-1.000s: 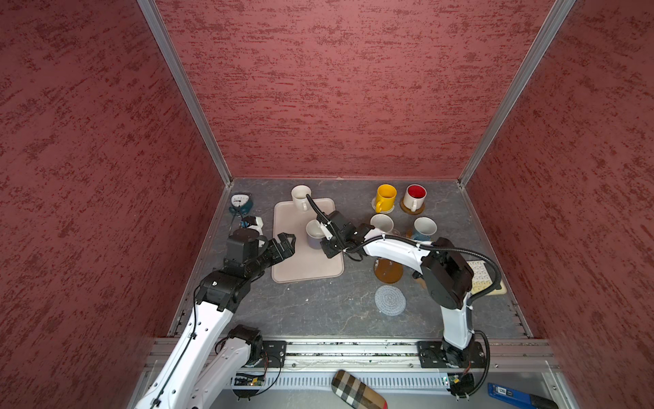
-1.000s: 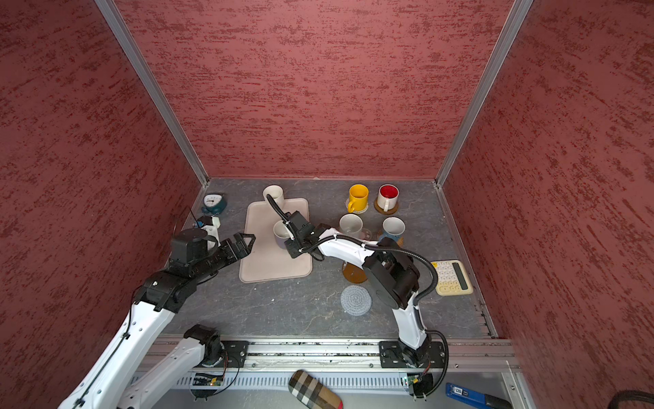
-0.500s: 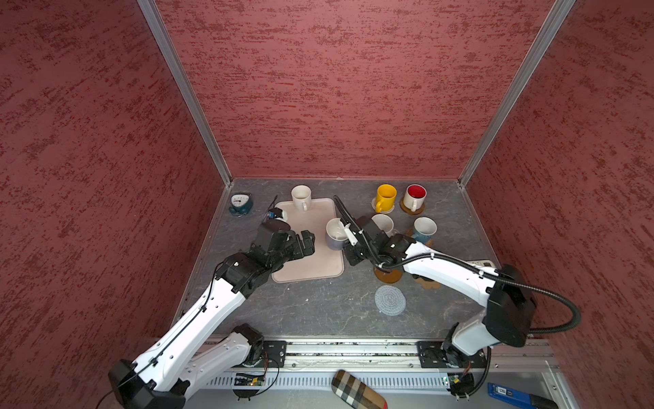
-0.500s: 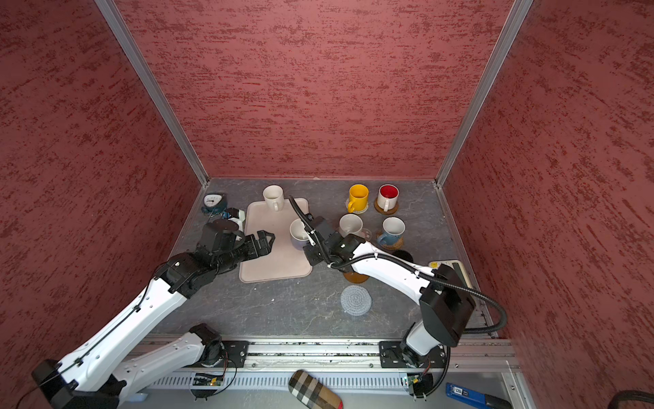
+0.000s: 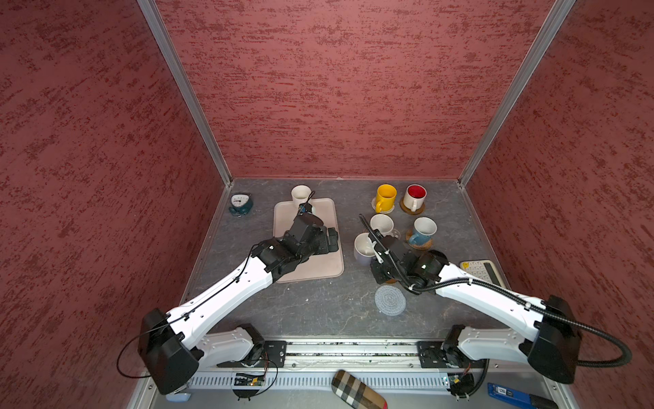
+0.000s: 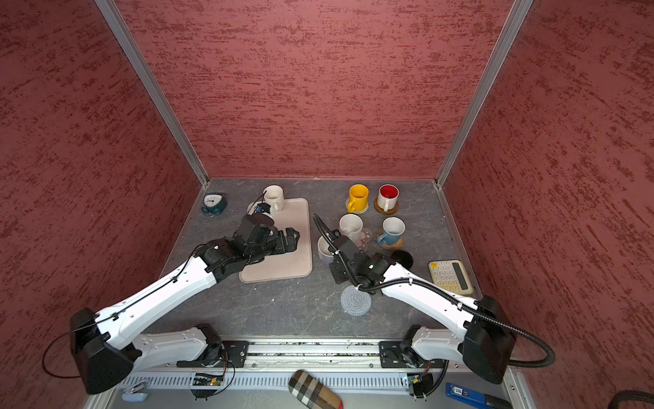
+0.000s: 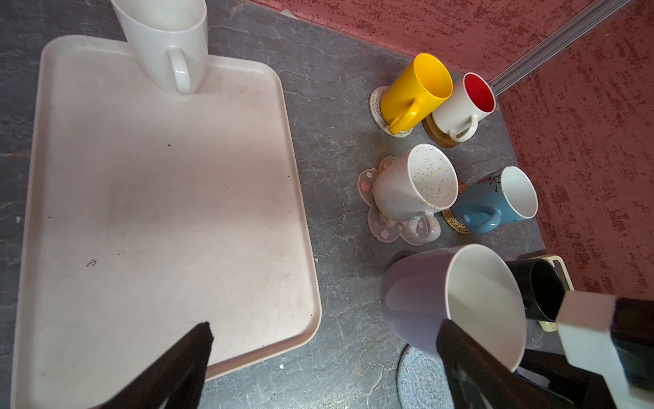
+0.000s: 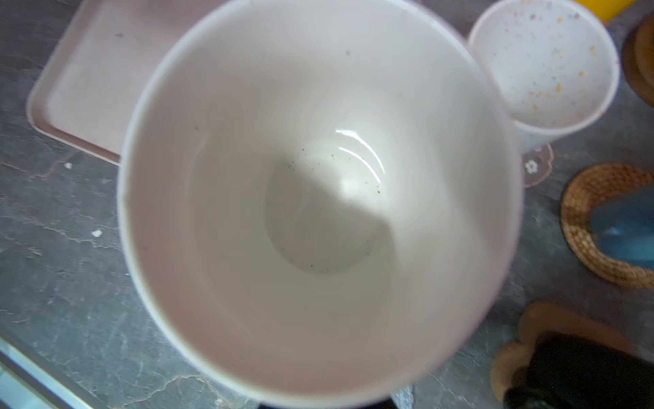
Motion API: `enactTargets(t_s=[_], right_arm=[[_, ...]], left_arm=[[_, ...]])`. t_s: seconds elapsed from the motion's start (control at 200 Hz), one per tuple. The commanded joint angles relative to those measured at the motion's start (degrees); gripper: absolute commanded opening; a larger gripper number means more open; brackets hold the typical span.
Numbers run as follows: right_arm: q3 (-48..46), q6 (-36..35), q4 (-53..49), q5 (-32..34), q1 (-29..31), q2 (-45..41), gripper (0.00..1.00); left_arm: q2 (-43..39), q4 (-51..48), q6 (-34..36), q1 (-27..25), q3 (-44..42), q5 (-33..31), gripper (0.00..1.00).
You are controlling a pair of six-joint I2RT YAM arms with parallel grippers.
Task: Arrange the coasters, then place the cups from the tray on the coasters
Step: 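Lower the lavender mug onto the amber coaster with the right gripper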
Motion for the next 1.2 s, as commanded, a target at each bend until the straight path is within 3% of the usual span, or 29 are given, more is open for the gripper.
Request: enactTargets(t_s=[0.0,0.371,0.837,1.192], right_arm=[[-1.7,3.2,0.5,6.1,0.1,-3.0,0.00],[-8.2,10.3,3.0,6.0,-3.7,-4.3,0.00],[-10.1,9.3,7.7,2.8,-6.7,-2.6,0.00],[-12.5,10.6,7.4,5.5,-7.2,-2.1,0.00]], left_arm=[[1.1,2.6,-0.8,-0.4,1.1,-0.1,1.00],[3.1,3.5,-0.6,-0.2,0.2,0.0,1.00],[3.0,3.8,-0.6,0.3,-0.9,0.0,1.00],[2.7,3.9,-1.1,0.4,-1.5,0.3,1.00]])
